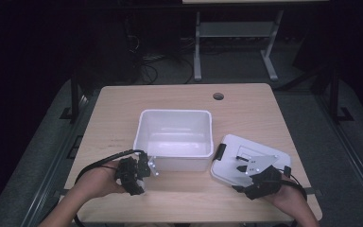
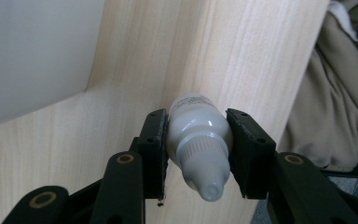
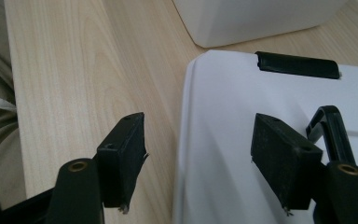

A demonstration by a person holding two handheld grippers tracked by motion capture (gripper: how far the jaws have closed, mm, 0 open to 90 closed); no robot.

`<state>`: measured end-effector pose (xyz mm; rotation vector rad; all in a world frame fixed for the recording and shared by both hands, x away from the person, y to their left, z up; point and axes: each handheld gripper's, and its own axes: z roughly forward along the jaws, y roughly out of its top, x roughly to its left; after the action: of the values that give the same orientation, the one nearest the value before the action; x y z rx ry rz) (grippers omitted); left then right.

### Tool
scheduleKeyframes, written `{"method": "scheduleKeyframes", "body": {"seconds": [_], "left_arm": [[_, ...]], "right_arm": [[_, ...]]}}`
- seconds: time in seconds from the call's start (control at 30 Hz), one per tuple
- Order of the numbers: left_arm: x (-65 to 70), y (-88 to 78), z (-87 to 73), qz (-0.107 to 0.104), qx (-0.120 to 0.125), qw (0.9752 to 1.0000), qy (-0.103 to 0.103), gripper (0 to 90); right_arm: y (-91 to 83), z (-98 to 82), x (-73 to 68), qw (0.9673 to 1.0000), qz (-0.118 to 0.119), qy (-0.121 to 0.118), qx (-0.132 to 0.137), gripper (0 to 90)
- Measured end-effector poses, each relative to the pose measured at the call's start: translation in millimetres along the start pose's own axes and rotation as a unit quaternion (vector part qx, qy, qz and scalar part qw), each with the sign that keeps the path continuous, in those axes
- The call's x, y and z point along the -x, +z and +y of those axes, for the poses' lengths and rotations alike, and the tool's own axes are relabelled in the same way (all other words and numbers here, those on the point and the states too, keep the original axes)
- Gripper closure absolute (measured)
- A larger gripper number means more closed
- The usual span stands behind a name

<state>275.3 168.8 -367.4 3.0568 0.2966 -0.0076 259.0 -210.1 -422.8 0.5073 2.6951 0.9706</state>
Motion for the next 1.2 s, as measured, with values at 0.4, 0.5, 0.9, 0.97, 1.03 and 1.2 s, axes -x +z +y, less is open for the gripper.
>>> {"method": "scheduleKeyframes", "body": {"seconds": [0.4,0.5,0.9,0.97,1.03,1.2], "left_arm": [[1.2,-34.5,0.0,0.011,-0.007,0.9999,0.008,60.1],[-0.5,-43.2,1.8,0.013,-0.006,0.9999,0.008,60.0],[-12.6,-80.5,6.4,0.023,-0.010,0.9997,0.003,60.0],[-14.2,-85.2,7.8,0.020,-0.010,0.9997,0.003,60.1],[-15.6,-89.5,9.7,0.024,-0.013,0.9996,0.005,60.0],[-19.5,-98.2,13.1,0.025,-0.011,0.9996,0.006,60.1]], "right_arm": [[-0.2,0.0,0.2,1.0000,0.001,0.000,0.002,34.0],[-1.1,-0.3,0.4,1.0000,0.000,0.003,0.004,33.9],[-2.9,-2.4,1.6,0.9999,0.001,0.008,0.007,33.6],[-2.8,-2.5,1.7,0.9999,0.001,0.007,0.007,33.6],[-2.7,-2.5,1.8,1.0000,0.001,0.007,0.007,33.6],[-2.5,-2.8,2.1,0.9999,0.002,0.008,0.008,33.6]]}}
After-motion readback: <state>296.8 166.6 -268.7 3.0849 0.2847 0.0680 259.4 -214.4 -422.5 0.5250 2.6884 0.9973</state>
